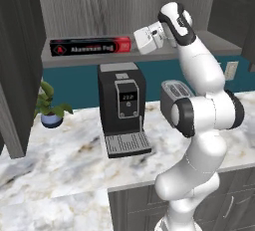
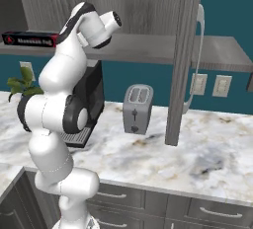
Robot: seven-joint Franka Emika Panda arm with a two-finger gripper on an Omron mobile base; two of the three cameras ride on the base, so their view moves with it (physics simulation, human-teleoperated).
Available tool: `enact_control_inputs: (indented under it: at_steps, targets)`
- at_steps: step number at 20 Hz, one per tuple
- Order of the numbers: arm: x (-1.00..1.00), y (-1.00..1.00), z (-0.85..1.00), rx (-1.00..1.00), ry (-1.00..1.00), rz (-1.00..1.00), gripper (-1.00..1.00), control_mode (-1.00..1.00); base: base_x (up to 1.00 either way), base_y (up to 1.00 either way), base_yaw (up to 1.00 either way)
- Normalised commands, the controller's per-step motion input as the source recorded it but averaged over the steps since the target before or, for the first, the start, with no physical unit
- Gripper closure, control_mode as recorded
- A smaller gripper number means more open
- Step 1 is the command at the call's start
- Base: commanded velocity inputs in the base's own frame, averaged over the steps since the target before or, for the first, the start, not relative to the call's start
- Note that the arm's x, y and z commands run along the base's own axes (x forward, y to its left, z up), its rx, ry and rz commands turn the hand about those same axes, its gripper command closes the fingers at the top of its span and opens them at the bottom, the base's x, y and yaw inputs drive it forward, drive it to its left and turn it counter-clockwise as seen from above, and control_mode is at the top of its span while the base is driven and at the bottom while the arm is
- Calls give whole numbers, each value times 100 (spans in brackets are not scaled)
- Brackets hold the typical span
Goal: Retrieve the tupperware and aluminum foil from the cabinet and place them on the dining counter near the plate with sweet potato and fish to prepare for storing leftovers.
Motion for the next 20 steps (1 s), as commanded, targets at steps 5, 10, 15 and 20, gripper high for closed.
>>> enact_control_inputs:
  at_steps: [5,10,15,20]
  targets:
    - [5,20,0,0,-1,4,-100,-100,0,0,0]
    - [3,39,0,0,0,2,-100,-100,0,0,0]
    - [0,37,2,0,0,0,-100,-100,0,0,0]
    - [0,14,0,0,0,0,100,-100,0,0,0]
